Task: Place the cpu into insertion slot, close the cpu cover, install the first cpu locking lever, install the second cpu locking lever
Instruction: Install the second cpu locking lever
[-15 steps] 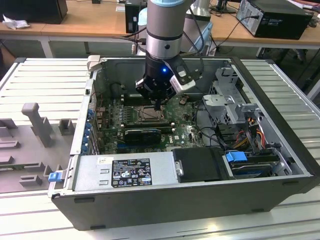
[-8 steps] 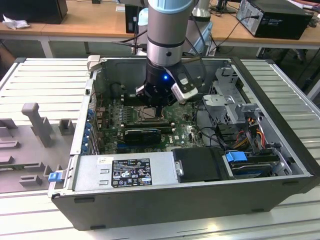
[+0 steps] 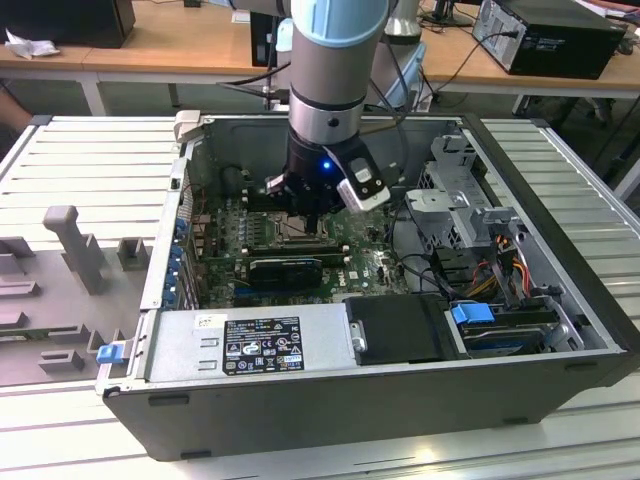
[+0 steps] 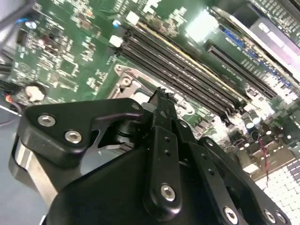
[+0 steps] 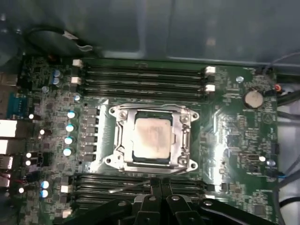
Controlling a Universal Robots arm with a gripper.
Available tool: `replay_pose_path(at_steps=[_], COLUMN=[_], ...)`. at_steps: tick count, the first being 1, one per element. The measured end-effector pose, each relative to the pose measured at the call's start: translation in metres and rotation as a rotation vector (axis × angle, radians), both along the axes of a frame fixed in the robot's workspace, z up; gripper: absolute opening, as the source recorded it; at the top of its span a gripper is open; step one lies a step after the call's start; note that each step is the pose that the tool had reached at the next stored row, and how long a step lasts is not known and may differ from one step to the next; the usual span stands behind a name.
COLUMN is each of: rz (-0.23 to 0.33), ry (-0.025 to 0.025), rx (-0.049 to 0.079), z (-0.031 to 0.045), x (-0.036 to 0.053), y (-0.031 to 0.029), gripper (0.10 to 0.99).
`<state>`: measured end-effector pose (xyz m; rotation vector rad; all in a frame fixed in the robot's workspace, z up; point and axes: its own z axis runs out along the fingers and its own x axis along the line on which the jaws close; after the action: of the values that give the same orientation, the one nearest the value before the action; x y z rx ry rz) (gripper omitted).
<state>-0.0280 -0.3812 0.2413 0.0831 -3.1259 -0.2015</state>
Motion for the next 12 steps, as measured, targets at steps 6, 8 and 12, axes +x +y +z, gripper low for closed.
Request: replay_pose_path(at_steps=[6,8,12], rz=[0.010,0.013,0.014], ry=[0.0008,0.0008,0.0010], rx=[0.002,0.003,0.009], z=[-0.0063,-0.0105,-0.0188], x=[-0.0156,-0.0180,-0.0218], y=[0.0000,0.0000,-0.0001], gripper=[0.106,0.106,0.106])
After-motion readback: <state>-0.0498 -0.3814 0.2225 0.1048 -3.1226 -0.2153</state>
